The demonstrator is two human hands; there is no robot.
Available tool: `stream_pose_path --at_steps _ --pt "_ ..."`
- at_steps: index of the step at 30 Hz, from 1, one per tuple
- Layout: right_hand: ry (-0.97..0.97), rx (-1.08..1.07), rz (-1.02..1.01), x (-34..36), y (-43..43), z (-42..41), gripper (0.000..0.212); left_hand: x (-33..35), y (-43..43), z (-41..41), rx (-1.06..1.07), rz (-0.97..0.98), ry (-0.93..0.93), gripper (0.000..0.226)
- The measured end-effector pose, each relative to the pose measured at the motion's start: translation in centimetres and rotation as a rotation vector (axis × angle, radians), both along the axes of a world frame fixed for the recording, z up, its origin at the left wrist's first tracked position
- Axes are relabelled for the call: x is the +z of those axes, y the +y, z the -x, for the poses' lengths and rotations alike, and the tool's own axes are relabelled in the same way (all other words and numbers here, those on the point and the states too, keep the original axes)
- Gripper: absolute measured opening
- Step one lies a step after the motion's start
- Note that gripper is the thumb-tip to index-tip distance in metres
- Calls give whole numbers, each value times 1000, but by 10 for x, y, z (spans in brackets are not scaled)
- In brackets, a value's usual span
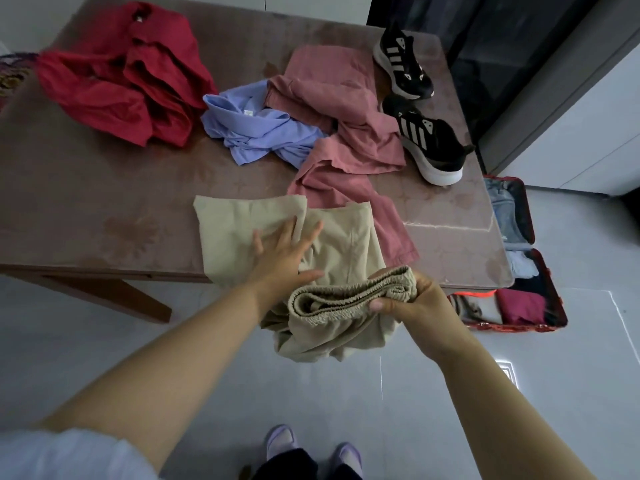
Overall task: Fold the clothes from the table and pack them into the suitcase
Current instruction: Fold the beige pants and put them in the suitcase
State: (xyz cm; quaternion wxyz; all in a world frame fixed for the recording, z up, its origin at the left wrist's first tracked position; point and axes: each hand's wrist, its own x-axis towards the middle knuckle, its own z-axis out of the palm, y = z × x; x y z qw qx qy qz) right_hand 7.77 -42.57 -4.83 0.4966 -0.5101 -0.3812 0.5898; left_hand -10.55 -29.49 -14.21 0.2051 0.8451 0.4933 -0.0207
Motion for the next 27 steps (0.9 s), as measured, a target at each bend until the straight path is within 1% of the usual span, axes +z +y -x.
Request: stream_pose_path --at_steps 2,4,6,8,9,11,12,13,14,16,17,20,21,23,24,25,27 --pt "5 -2 -8 -3 -4 -3 28 -11 -6 -6 -28 -81 56 77" --pt "-3 -4 -16 -3 -8 -6 28 -21 -10 -8 -31 -155 46 68" --pt "-13 -13 -8 -5 -13 -10 26 -27 -14 -6 -23 -227 -33 70" --pt "-18 -13 -1 -7 -19 -14 19 -29 -20 -6 -18 -279 -116 62" --pt "-13 -8 4 -8 -21 -15 16 -31 -20 -7 -5 -268 -162 55" --pt "-10 4 5 -8 -26 -17 24 -29 -21 -9 -2 -232 -231 44" --pt "-18 -2 -4 -8 -29 -17 21 -27 -22 -9 -28 -217 -258 41" --pt "-18 -8 -16 -6 -32 -17 15 -27 -24 -9 -46 -222 -274 40" --pt "-18 -11 -24 -5 -34 -17 16 -26 -26 -8 -65 -225 -264 40" --pt "-19 -23 -23 -5 -40 -18 25 -22 -31 -4 -80 -198 -287 41" --pt "-18 -25 -28 -6 -42 -19 26 -19 -34 -2 -80 -214 -322 41" --pt "4 -1 -58 -9 -52 -20 18 -12 -48 5 -107 -252 -400 37" --pt "4 10 -63 -9 -55 -20 22 -12 -54 8 -129 -251 -409 37" --pt "16 36 -51 -7 -62 -19 35 -11 -70 13 -207 -195 -372 38" --pt "25 40 -50 -6 -65 -19 38 -9 -79 15 -222 -119 -368 38" --pt "33 46 -55 -4 -68 -19 38 -4 -89 15 -185 -12 -393 37" --pt "41 40 -64 1 -74 -16 37 13 -107 14 -52 288 -432 35"
